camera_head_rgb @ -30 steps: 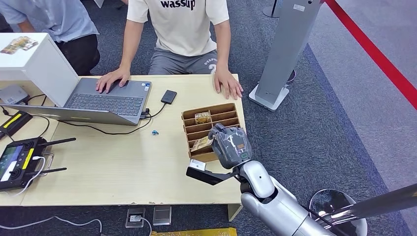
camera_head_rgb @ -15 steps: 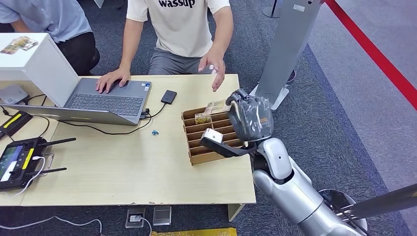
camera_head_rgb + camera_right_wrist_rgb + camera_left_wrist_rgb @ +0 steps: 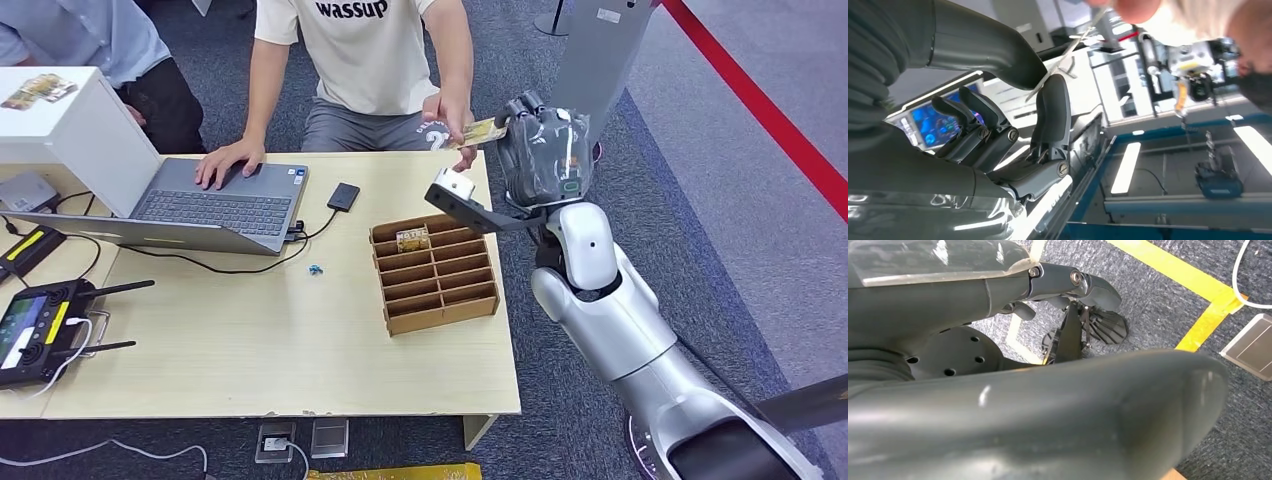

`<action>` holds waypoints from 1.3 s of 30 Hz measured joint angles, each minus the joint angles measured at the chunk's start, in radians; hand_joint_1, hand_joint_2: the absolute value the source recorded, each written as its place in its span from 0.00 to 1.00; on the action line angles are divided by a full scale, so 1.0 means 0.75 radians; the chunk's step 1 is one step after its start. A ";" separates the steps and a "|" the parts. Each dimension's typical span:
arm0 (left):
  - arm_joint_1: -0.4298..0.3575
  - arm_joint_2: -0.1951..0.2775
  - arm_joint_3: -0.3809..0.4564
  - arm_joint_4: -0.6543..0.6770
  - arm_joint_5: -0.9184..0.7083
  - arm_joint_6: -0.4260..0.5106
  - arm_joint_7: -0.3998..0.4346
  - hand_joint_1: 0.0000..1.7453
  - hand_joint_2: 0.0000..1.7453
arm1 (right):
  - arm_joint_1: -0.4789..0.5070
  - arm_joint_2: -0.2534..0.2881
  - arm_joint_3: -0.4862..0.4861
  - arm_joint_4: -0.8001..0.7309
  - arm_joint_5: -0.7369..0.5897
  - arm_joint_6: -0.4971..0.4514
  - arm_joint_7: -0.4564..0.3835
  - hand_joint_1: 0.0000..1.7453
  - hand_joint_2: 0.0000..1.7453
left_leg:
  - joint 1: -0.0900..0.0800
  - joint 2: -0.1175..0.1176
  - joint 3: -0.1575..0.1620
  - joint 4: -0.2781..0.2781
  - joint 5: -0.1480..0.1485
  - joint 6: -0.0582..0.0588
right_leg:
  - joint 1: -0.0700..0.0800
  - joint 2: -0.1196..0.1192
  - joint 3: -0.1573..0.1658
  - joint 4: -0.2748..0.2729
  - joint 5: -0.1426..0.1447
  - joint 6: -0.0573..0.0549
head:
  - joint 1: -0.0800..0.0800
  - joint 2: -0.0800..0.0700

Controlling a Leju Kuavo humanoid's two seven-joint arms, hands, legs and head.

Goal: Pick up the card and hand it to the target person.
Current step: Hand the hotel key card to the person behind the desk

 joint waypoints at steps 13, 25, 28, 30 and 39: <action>-0.001 -0.007 0.000 0.000 0.018 0.033 0.000 0.00 0.00 | -0.182 0.061 0.009 0.372 -0.016 0.077 -0.010 0.00 1.00 | 0.000 -0.001 0.000 0.000 0.000 0.000 | 0.000 0.000 0.000 0.000 0.000 0.000 | 0.000 0.000; 0.001 -0.013 0.000 0.000 0.047 0.057 0.009 0.00 0.00 | -0.017 0.068 -0.011 0.278 -0.507 0.050 -0.116 0.00 1.00 | 0.000 0.000 0.001 0.000 0.000 0.000 | 0.000 0.000 -0.001 0.000 0.000 0.000 | 0.001 0.000; 0.001 -0.013 0.000 0.000 0.053 0.057 0.009 0.00 0.00 | 0.025 0.053 -0.032 0.228 -0.684 0.072 -0.161 0.00 1.00 | 0.000 -0.001 0.001 0.000 0.000 0.000 | 0.000 0.000 -0.001 -0.001 0.000 0.000 | -0.001 0.000; 0.002 -0.013 0.000 0.000 0.058 0.052 0.009 0.00 0.00 | 0.077 0.033 -0.058 0.167 -0.903 0.145 -0.219 0.00 1.00 | 0.000 -0.001 0.002 0.000 0.000 0.000 | 0.000 0.000 0.000 -0.001 0.000 0.000 | -0.001 0.000; 0.007 -0.001 0.000 0.000 0.060 -0.002 0.026 0.00 0.00 | 0.435 -0.127 -0.181 -0.269 -1.752 0.743 -0.408 0.00 1.00 | 0.000 -0.001 0.001 0.000 -0.001 0.000 | 0.000 0.000 -0.001 -0.002 -0.001 0.000 | 0.000 0.000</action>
